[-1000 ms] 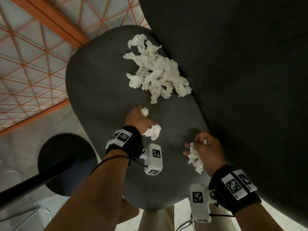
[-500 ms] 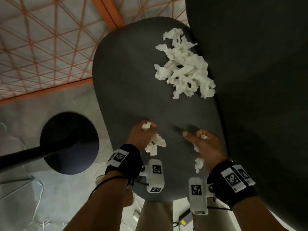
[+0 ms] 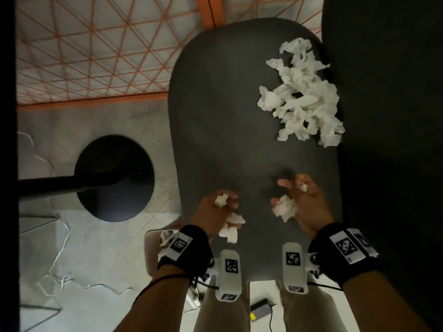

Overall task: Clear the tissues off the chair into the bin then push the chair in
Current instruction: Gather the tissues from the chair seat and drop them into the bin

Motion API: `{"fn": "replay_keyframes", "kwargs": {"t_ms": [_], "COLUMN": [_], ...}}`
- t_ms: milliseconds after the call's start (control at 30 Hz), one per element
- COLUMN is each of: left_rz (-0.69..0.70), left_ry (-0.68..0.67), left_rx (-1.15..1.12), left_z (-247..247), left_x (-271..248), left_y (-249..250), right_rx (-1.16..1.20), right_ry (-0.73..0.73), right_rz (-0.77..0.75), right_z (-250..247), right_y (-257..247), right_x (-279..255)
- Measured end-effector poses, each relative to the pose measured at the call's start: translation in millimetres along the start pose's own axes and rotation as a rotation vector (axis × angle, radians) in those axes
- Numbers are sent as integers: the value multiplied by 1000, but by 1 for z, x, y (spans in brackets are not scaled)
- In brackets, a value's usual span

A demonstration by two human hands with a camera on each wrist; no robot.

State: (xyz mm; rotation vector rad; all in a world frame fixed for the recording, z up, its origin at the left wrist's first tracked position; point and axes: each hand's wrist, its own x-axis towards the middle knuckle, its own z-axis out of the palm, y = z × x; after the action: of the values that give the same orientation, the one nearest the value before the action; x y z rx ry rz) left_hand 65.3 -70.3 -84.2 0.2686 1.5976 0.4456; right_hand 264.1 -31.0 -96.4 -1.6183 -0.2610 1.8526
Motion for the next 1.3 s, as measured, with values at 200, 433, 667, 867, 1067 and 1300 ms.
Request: {"fn": "replay_keyframes", "kwargs": {"t_ms": [200, 433, 667, 867, 1067, 1300], "left_rz": [-72, -74, -120, -196, -176, -146], "left_ry": [108, 296, 394, 577, 675, 665], "left_rx": [20, 6, -84, -330, -164, -251], "left_z": [-10, -1, 12, 1, -45, -103], "left_x": [-30, -68, -110, -130, -127, -99], "left_y": [-54, -121, -170, -215, -266, -306], "right_rx": [-477, -757, -970, -1134, -1420, -1513], "right_ry": [30, -96, -256, -341, -528, -695], "right_rz": [68, 191, 310, 460, 383, 250], "right_z": [16, 26, 38, 76, 111, 127], "right_y": [16, 30, 50, 111, 190, 268], "right_x": [-10, -36, -72, -99, -118, -101]}}
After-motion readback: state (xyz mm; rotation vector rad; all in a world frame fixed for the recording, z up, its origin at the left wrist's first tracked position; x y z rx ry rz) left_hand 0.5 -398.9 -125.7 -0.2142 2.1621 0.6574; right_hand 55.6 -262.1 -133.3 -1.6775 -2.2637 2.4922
